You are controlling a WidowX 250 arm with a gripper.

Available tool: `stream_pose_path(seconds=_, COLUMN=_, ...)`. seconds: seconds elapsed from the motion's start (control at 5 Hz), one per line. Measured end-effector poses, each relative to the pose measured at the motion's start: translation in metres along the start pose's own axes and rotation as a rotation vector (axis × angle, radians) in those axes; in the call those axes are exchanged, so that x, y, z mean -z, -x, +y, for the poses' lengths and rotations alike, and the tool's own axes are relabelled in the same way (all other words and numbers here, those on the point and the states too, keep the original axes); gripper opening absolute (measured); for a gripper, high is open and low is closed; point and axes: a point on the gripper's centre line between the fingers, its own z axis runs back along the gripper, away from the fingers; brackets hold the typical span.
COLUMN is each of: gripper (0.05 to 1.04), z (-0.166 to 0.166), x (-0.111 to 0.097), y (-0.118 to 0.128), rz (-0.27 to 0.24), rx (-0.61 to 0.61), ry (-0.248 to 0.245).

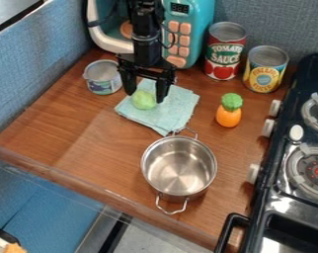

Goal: Put green object over the towel

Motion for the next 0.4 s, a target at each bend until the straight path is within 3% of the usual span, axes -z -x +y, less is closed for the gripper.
stream_pose_path(seconds=0.2, gripper=1.0, z=-0.002, x=-0.011, y=0.004, rz=-0.003, rx=0.026, ry=0.019)
stream_pose_path(seconds=0.4, gripper=1.0, z=0.003, x=-0.042, y=0.011, rz=-0.074, rx=0.054, ry=0.029)
